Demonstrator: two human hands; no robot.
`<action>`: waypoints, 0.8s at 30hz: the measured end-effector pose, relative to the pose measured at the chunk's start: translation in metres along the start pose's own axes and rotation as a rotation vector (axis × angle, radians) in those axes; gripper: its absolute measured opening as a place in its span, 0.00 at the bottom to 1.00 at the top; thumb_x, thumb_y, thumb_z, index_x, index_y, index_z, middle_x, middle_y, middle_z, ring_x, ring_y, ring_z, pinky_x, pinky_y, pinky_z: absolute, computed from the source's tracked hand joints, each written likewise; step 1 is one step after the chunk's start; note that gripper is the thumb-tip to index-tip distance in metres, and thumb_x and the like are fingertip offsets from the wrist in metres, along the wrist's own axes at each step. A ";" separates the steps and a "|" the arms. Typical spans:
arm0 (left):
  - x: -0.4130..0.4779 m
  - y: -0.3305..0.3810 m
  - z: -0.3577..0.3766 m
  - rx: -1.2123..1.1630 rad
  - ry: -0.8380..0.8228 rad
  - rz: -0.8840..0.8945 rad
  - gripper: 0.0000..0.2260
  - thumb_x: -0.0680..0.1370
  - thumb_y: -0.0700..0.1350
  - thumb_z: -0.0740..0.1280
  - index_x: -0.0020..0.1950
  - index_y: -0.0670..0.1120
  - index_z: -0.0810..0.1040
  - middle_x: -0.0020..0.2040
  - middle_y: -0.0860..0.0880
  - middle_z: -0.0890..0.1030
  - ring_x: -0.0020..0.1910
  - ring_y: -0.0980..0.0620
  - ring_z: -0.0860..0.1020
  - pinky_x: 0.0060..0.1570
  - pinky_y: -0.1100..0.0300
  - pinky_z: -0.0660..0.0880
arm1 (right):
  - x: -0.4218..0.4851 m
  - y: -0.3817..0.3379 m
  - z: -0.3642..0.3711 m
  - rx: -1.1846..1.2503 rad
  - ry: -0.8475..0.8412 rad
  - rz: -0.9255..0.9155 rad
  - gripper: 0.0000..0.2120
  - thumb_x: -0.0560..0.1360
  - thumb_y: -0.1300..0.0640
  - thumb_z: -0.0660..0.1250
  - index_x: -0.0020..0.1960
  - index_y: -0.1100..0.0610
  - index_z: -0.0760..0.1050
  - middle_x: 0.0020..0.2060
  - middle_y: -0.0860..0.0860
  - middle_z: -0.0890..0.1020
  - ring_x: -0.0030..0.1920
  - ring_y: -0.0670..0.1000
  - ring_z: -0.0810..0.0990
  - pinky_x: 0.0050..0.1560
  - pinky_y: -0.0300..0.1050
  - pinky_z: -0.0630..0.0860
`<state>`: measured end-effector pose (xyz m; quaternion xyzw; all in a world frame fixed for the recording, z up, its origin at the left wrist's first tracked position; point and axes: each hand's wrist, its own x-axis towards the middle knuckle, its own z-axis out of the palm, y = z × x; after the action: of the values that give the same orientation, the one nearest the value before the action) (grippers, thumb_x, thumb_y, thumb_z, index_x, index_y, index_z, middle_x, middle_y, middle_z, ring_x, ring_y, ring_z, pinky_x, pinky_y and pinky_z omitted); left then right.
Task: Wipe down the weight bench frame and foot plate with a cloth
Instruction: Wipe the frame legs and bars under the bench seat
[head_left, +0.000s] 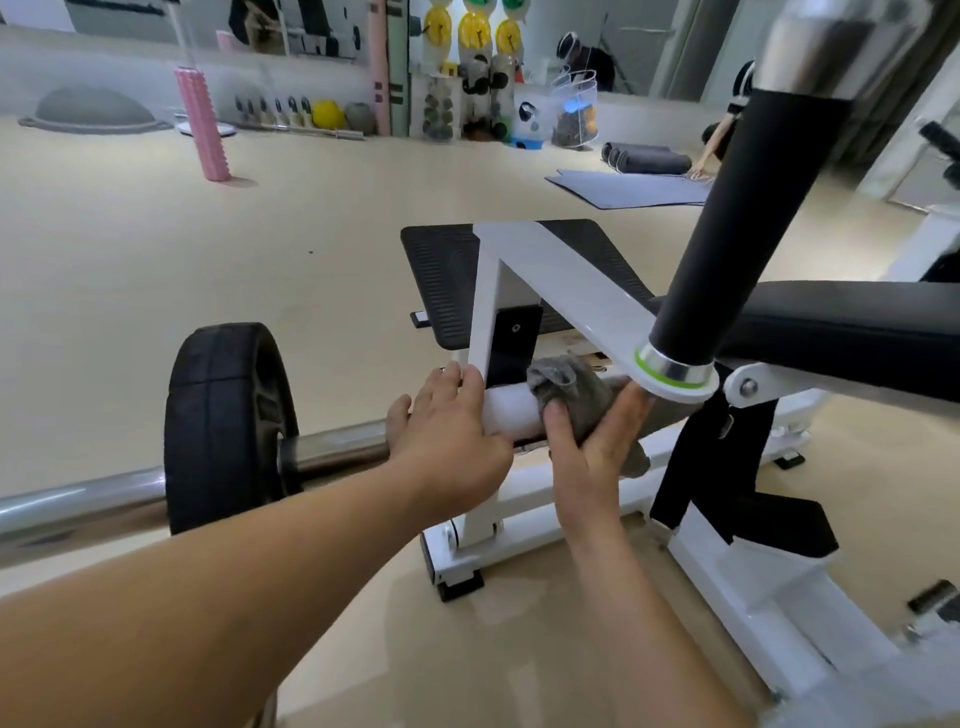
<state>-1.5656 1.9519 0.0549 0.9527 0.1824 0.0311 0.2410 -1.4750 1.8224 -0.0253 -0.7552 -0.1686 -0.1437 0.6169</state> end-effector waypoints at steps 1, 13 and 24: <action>0.000 0.000 -0.002 -0.006 -0.026 0.007 0.31 0.81 0.52 0.59 0.82 0.51 0.52 0.84 0.50 0.51 0.83 0.51 0.47 0.80 0.44 0.43 | 0.002 0.002 -0.002 0.071 0.014 0.077 0.46 0.77 0.40 0.65 0.83 0.43 0.37 0.80 0.36 0.42 0.79 0.34 0.45 0.79 0.38 0.49; -0.022 0.012 -0.006 -0.039 0.171 0.159 0.20 0.85 0.47 0.59 0.78 0.51 0.69 0.74 0.51 0.73 0.72 0.49 0.70 0.71 0.55 0.64 | -0.005 -0.013 0.024 -0.123 0.036 0.027 0.39 0.83 0.41 0.56 0.84 0.54 0.40 0.82 0.44 0.34 0.78 0.44 0.27 0.77 0.43 0.31; 0.018 0.038 0.021 0.447 0.170 0.179 0.21 0.83 0.59 0.57 0.77 0.62 0.63 0.73 0.55 0.68 0.68 0.46 0.66 0.65 0.50 0.65 | 0.030 0.028 -0.017 -0.032 0.048 0.135 0.42 0.83 0.39 0.56 0.83 0.56 0.35 0.81 0.48 0.32 0.80 0.44 0.31 0.79 0.47 0.35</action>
<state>-1.5329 1.9174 0.0536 0.9886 0.1192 0.0913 0.0046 -1.4359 1.8032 -0.0335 -0.7710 -0.1001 -0.1224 0.6169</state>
